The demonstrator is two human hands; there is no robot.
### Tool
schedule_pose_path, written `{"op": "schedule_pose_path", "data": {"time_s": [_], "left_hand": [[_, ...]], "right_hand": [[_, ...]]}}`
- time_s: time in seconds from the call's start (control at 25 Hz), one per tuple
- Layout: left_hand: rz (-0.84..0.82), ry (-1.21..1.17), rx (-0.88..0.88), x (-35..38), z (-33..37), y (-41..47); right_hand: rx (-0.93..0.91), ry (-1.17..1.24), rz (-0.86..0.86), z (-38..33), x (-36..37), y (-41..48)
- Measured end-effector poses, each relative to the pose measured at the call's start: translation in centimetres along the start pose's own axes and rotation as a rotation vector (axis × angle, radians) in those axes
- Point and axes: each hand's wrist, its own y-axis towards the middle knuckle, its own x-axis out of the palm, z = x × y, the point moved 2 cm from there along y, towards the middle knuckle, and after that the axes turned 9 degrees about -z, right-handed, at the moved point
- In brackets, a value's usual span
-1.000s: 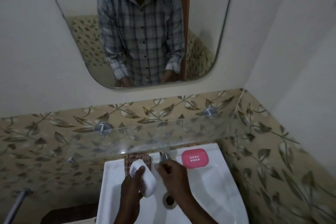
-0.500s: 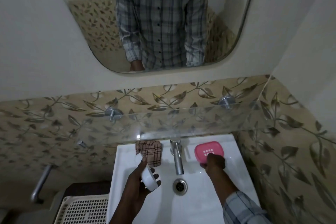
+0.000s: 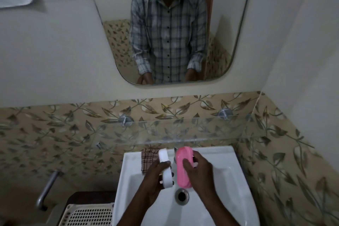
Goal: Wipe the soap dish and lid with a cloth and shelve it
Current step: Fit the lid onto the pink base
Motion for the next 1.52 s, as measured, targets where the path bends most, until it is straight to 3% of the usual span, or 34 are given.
{"op": "schedule_pose_path", "data": {"time_s": [0.16, 0.36, 0.6, 1.52], "left_hand": [[-0.059, 0.057, 0.011, 1.1, 0.1, -0.5], [-0.077, 0.012, 0.008, 0.5, -0.1, -0.8], [-0.146, -0.036, 0.115, 0.4, 0.8, -0.3], [-0.172, 0.094, 0.151, 0.8, 1.6, -0.6]], "right_hand": [[-0.034, -0.061, -0.010, -3.1, 1.4, -1.2], [0.085, 0.037, -0.087, -2.7, 1.7, -1.9], [0.227, 0.495, -0.413, -1.8, 1.9, -2.2], [0.121, 0.620, -0.431, -2.1, 2.3, -1.7]]}}
